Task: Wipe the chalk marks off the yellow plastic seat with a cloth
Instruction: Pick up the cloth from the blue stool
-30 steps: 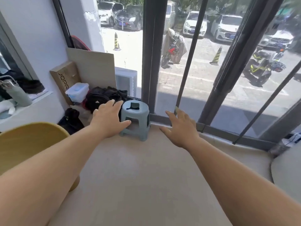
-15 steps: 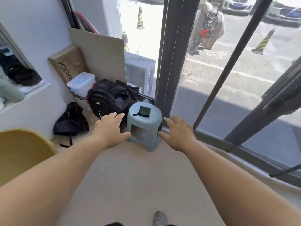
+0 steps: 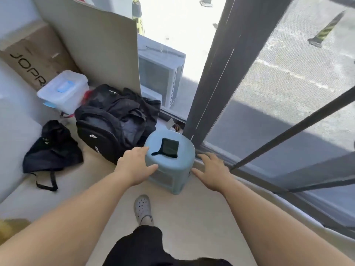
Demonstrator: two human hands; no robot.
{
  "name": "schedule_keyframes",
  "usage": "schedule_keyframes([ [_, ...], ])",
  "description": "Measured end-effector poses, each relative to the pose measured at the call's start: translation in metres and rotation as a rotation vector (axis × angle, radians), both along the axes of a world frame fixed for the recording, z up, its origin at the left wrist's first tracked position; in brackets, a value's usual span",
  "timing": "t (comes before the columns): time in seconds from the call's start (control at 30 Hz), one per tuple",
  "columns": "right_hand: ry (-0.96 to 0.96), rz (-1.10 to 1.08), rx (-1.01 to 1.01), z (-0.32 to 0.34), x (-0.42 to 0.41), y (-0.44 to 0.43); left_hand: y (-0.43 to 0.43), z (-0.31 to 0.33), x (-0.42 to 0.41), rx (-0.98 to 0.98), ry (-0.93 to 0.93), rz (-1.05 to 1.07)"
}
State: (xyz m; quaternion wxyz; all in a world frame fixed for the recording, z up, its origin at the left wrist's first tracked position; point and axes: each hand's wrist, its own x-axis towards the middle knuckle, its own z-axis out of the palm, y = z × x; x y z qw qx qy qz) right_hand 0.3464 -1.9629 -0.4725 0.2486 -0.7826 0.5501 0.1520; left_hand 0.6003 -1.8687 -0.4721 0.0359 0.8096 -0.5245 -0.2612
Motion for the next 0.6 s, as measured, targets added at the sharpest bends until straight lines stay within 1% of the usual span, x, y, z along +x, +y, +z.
schedule_keyframes([
  [0.07,0.044,-0.044,0.068,-0.024,0.02,-0.026,-0.033,-0.023,0.025,0.05,0.058,0.008],
  [0.17,0.081,-0.068,0.129,-0.064,0.052,-0.069,-0.083,-0.07,0.059,0.091,0.096,-0.019],
  [0.33,0.053,-0.075,0.21,-0.156,0.103,-0.136,-0.158,-0.164,0.085,0.137,0.161,-0.01],
  [0.5,0.063,0.017,0.307,-0.26,0.137,-0.188,-0.192,-0.261,0.09,0.236,0.258,0.059],
  [0.6,0.068,0.089,0.295,-0.308,0.144,-0.209,-0.198,-0.308,0.082,0.259,0.269,0.128],
])
